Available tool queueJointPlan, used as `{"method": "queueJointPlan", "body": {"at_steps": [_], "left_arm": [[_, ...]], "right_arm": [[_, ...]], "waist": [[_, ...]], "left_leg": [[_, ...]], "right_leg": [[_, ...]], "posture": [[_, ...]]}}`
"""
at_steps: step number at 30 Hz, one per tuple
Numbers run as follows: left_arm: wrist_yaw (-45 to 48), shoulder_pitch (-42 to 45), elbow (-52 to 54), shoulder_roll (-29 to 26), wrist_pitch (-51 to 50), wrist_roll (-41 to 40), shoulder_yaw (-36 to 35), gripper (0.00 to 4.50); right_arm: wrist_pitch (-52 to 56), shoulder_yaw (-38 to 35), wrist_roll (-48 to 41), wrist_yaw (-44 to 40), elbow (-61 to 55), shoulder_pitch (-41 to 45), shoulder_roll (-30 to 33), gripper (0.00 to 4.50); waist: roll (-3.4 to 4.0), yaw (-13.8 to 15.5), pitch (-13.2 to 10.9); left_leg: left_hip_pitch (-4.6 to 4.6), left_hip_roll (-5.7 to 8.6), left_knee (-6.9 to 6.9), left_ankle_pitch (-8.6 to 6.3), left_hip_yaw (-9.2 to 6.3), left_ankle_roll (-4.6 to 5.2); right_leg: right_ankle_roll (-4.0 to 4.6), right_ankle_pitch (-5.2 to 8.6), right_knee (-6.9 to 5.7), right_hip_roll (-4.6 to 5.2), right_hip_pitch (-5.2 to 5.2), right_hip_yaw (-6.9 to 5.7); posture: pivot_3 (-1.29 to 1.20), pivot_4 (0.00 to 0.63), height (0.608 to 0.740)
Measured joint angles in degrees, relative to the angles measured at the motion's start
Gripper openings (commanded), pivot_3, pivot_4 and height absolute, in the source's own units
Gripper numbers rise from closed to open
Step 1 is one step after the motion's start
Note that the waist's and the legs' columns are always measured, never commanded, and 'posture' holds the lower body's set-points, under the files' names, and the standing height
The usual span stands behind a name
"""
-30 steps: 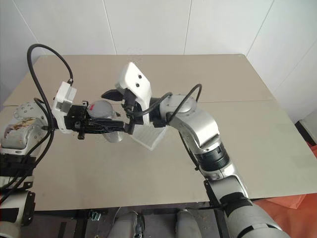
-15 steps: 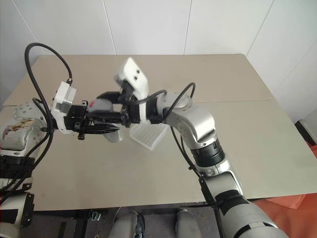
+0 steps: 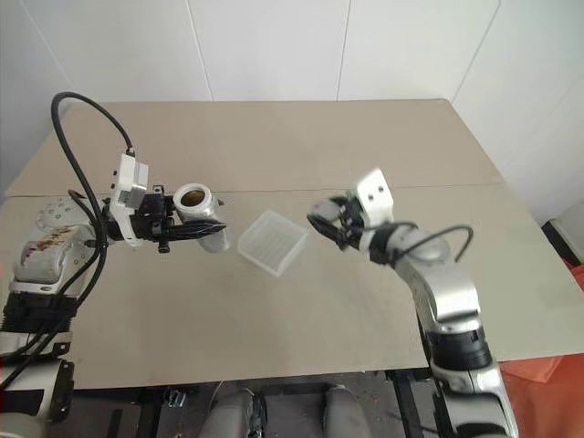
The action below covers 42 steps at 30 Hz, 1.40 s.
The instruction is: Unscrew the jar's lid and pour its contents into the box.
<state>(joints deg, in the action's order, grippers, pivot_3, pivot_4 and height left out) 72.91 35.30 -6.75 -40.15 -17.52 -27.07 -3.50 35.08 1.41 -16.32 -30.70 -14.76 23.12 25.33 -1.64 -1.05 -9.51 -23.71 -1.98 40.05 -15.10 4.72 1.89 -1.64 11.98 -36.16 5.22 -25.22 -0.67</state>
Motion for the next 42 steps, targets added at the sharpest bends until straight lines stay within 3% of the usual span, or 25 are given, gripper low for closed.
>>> {"method": "queueJointPlan", "body": {"at_steps": [2, 7, 11, 15, 16, 21, 25, 28, 35, 42], "left_arm": [[-1.99, -0.24, 0.01, 0.23, 0.41, 0.59, -0.01, 1.95], [-7.29, -0.39, 0.02, 1.90, 2.85, 3.81, 0.05, 1.95], [-15.76, -0.10, -0.29, 3.60, 9.54, 12.15, 1.41, 1.95], [-33.84, 2.71, -6.29, 5.75, 24.97, 30.76, 6.20, 1.95], [-41.28, 4.50, -9.35, 5.33, 32.07, 38.69, 8.72, 1.95], [-70.36, 16.03, -18.02, -1.91, 56.37, 71.51, 22.51, 1.95], [-90.68, 23.98, -20.32, -4.12, 60.27, 93.94, 33.91, 1.95], [-97.77, 25.89, -21.88, -2.95, 56.87, 104.43, 39.86, 1.95], [-99.79, 28.36, -28.83, 2.76, 50.05, 112.32, 46.70, 1.95], [-99.46, 29.74, -32.79, 4.89, 48.85, 109.24, 47.09, 1.95]], "right_arm": [[-0.80, 0.20, 1.87, 2.23, 0.17, -3.90, -0.84, 2.76], [-1.50, 3.44, 5.56, 3.73, 2.45, -6.18, -1.55, 4.33], [0.53, 3.94, 5.45, 1.72, 1.82, -5.96, 1.21, 4.47], [6.98, 0.18, -1.43, -3.54, -3.77, -3.53, 5.01, 4.47], [10.10, -0.81, -4.89, -5.58, -5.95, -1.42, 6.41, 4.47], [19.05, -1.84, -14.51, -13.02, -10.66, 6.51, 12.40, 4.47], [18.89, -0.10, -16.16, -16.39, -10.60, 8.14, 13.31, 4.47], [18.48, 0.18, -16.57, -16.73, -10.27, 9.68, 13.09, 4.47], [17.87, -0.26, -18.21, -14.78, -11.10, 10.74, 11.18, 4.47], [17.91, -1.96, -20.55, -12.44, -14.84, 9.61, 11.10, 4.47]], "waist": [[0.00, -0.03, 0.00], [0.00, 0.20, 0.00], [0.00, 0.59, 0.00], [-0.01, 1.46, 0.00], [-0.01, 1.68, -0.01], [-0.02, 1.86, 0.00], [-0.01, 2.05, 0.00], [-0.01, 1.92, 0.00], [-0.02, 1.83, 0.00], [-0.03, 1.78, 0.00]], "left_leg": [[0.04, 0.00, 0.00, 0.00, 0.00, 0.00], [0.14, 0.04, 0.03, -0.01, -0.01, 0.01], [0.15, 0.07, 0.03, -0.01, -0.03, 0.02], [0.15, 0.09, 0.05, -0.02, -0.03, 0.04], [0.15, 0.08, 0.05, -0.02, -0.03, 0.04], [0.10, 0.06, -0.04, -0.04, 0.00, 0.06], [-0.02, 0.09, -0.03, -0.10, 0.12, 0.16], [-0.15, 0.08, 0.05, -0.10, 0.16, 0.17], [-0.16, 0.06, 0.09, -0.10, 0.17, 0.17], [-0.15, 0.04, 0.12, -0.10, 0.15, 0.18]], "right_leg": [[0.00, 0.00, 0.04, -0.01, 0.00, 0.02], [0.00, 0.00, 0.09, 0.02, 0.06, 0.07], [0.00, 0.00, 0.11, 0.05, 0.10, 0.05], [-0.02, -0.05, 0.15, 0.05, 0.13, 0.04], [-0.01, -0.09, 0.17, 0.04, 0.12, 0.04], [-0.02, -0.13, 0.17, 0.05, 0.17, -0.07], [-0.11, -0.17, 0.20, 0.09, 0.14, -0.07], [-0.14, -0.18, 0.18, 0.10, 0.01, -0.06], [-0.16, -0.17, 0.15, 0.09, 0.01, -0.10], [-0.16, -0.17, 0.12, 0.11, 0.01, -0.10]], "posture": [[0.00, 0.150, 0.740], [0.00, 0.150, 0.740], [0.00, 0.150, 0.740], [0.00, 0.150, 0.740], [0.00, 0.150, 0.740], [0.00, 0.150, 0.740], [0.00, 0.150, 0.740], [0.00, 0.150, 0.740], [0.00, 0.150, 0.740], [0.00, 0.150, 0.740]]}}
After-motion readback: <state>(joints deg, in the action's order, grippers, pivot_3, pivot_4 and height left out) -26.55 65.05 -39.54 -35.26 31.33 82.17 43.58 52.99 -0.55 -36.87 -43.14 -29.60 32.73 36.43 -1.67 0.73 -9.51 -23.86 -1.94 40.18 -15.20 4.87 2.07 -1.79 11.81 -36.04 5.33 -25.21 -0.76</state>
